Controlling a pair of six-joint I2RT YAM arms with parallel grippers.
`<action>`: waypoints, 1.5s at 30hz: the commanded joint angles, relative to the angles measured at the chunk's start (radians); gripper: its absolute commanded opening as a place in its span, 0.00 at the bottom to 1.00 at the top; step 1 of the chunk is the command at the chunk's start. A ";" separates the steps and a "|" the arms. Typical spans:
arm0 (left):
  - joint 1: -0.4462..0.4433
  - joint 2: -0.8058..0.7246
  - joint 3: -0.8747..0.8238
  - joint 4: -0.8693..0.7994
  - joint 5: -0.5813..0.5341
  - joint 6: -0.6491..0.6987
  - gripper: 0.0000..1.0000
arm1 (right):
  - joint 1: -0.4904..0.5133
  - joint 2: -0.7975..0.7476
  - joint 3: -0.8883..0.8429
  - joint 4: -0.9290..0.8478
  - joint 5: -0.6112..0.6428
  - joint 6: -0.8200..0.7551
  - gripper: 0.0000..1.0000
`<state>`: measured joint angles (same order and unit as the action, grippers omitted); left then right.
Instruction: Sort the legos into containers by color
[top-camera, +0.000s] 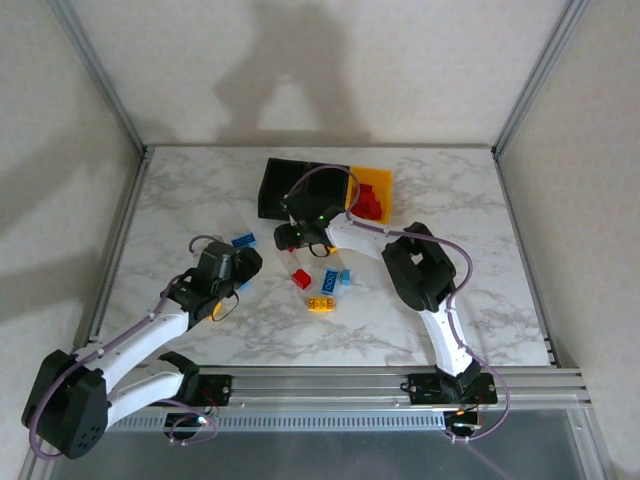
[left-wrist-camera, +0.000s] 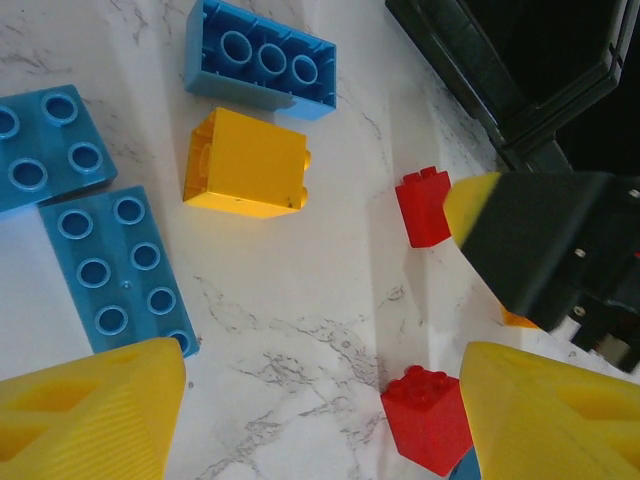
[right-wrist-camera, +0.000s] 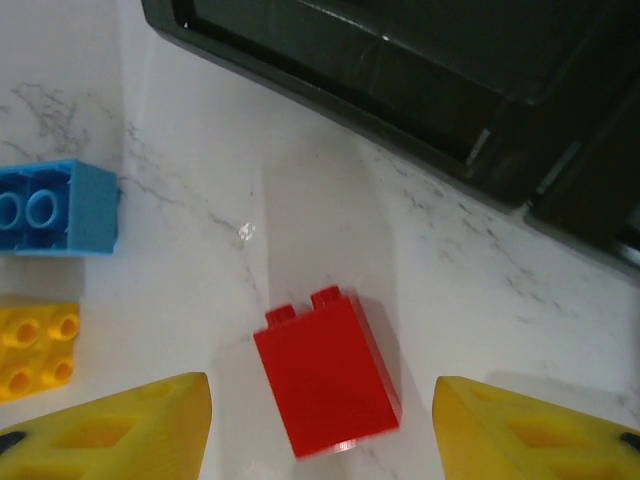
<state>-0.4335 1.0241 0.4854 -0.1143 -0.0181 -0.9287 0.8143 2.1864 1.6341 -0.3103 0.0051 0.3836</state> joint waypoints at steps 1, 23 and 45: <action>0.012 -0.005 -0.017 -0.018 0.013 -0.005 0.73 | 0.012 0.057 0.064 -0.050 -0.003 -0.034 0.59; 0.016 0.001 -0.027 0.026 0.043 0.000 0.73 | 0.047 0.060 0.077 -0.117 0.122 -0.091 0.28; -0.154 0.248 0.102 0.231 0.146 0.033 0.73 | -0.160 -0.324 -0.186 -0.115 0.217 -0.035 0.28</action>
<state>-0.5652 1.2476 0.5446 0.0742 0.1139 -0.9131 0.7002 1.8935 1.4677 -0.4088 0.1848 0.3260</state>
